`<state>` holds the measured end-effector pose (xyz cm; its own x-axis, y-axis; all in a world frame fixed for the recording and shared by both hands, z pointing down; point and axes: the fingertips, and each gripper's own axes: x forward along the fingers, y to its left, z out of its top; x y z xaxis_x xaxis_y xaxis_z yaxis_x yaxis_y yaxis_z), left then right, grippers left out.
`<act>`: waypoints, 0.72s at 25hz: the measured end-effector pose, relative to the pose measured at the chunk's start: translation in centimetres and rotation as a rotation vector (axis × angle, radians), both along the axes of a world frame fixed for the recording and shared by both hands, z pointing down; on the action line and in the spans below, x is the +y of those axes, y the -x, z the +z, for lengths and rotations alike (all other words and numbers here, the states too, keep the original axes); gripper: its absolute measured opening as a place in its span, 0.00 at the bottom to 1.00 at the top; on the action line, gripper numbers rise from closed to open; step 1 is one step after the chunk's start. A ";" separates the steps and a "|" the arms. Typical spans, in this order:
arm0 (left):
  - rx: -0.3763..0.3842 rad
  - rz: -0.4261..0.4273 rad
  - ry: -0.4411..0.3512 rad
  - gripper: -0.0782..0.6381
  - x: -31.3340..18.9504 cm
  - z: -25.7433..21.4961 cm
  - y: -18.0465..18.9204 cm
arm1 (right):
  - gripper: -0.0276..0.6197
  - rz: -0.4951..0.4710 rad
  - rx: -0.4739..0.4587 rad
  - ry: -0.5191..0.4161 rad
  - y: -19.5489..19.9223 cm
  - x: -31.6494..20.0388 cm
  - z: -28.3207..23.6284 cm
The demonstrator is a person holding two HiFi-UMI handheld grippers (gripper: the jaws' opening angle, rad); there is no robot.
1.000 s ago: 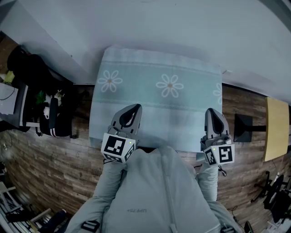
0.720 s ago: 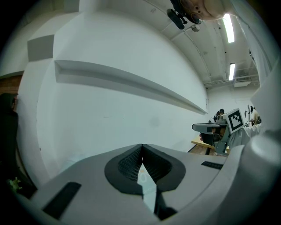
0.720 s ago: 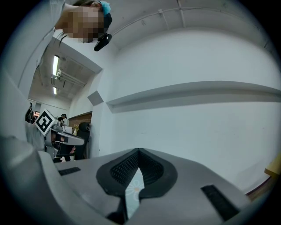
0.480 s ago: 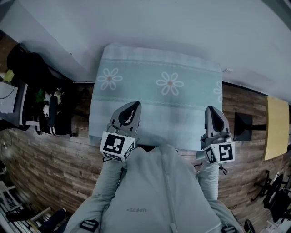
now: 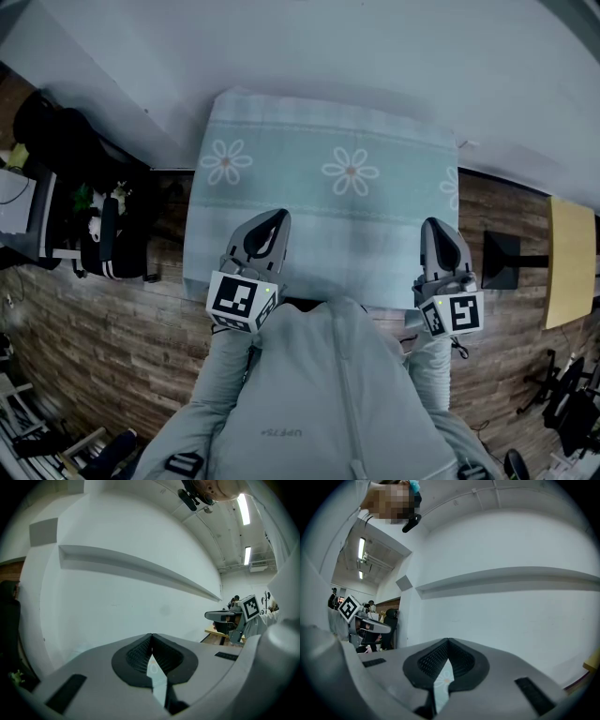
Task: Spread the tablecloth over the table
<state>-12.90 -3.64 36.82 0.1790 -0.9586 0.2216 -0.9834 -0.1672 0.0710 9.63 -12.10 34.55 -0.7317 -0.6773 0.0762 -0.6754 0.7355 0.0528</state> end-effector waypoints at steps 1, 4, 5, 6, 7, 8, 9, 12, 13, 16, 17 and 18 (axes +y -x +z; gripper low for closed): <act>0.000 -0.001 0.000 0.14 0.0 0.0 0.1 | 0.08 0.000 0.001 -0.001 0.0 0.0 0.0; 0.000 -0.005 -0.002 0.14 0.1 0.0 0.2 | 0.08 -0.002 0.005 0.000 0.1 0.2 0.1; -0.001 -0.005 -0.002 0.14 0.1 -0.1 0.2 | 0.08 -0.005 0.009 0.002 0.2 0.2 0.1; -0.002 -0.006 -0.003 0.14 0.1 -0.1 0.2 | 0.08 -0.007 0.013 0.002 0.3 0.3 0.2; -0.004 -0.005 -0.004 0.14 0.1 0.0 0.3 | 0.08 -0.010 0.015 0.003 0.4 0.3 0.2; -0.005 -0.004 -0.004 0.14 0.1 0.0 0.3 | 0.08 -0.012 0.016 0.003 0.5 0.3 0.3; -0.006 -0.002 -0.003 0.14 0.1 0.0 0.3 | 0.08 -0.013 0.015 0.002 0.5 0.3 0.3; -0.013 0.008 0.002 0.14 0.2 -0.1 0.2 | 0.08 -0.012 0.009 0.003 0.5 0.4 0.2; -0.015 0.010 0.003 0.14 0.3 -0.1 0.1 | 0.08 -0.012 0.007 0.003 0.4 0.5 0.1; -0.012 0.015 0.005 0.14 0.4 -0.4 0.2 | 0.08 -0.015 0.009 0.006 0.3 0.7 0.2; -0.011 0.014 0.003 0.14 0.4 -0.5 0.2 | 0.08 -0.018 0.010 0.007 0.3 0.8 0.2; -0.012 0.012 0.000 0.14 0.5 -0.6 0.3 | 0.08 -0.020 0.010 0.007 0.4 0.8 0.2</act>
<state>-13.20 -3.14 36.23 0.1877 -0.9563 0.2241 -0.9821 -0.1788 0.0596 9.26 -11.26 34.78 -0.7443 -0.6619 0.0888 -0.6599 0.7494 0.0543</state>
